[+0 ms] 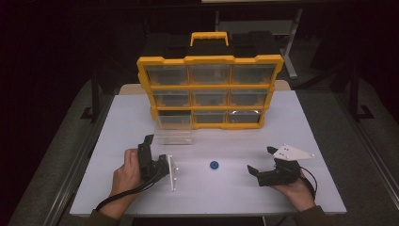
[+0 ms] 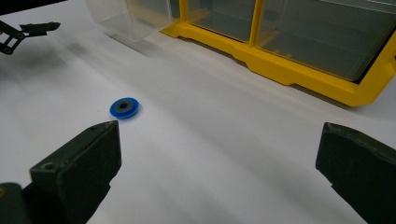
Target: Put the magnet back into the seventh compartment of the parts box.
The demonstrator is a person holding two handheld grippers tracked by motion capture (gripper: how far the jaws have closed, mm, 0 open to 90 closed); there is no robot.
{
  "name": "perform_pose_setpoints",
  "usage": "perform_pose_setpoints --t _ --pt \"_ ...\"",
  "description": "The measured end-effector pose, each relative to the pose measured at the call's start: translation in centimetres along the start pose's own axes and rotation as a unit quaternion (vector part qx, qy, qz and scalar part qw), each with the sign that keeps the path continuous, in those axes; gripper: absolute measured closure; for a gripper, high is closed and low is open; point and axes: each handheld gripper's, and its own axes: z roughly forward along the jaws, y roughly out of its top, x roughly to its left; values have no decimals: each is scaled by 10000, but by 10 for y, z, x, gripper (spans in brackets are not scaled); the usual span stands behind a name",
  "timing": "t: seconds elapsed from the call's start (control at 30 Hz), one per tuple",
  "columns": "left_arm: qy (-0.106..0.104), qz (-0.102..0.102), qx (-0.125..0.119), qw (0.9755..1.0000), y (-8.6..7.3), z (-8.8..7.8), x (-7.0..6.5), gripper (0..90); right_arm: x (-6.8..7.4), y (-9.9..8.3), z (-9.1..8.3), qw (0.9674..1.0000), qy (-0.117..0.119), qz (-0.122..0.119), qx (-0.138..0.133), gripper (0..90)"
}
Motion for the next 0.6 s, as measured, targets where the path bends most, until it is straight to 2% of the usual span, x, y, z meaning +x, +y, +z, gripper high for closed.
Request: perform_pose_setpoints --t 0.27,0.33,0.37,0.43,0.6 --pt "-93 -272 13 9996 -3 4 1 0 0 0 0 10000 3 -5 -1 0" --pt "-154 -433 -18 9989 -4 5 2 0 0 0 0 10000 4 -6 -3 0" --pt "-206 -404 56 9990 -5 4 3 0 0 0 0 10000 9 1 11 0" --pt "-250 -588 8 9980 -6 6 3 0 0 0 0 10000 8 -22 3 0" --pt "-316 -844 4 9959 -9 7 6 0 0 0 1 10000 17 -11 20 0"
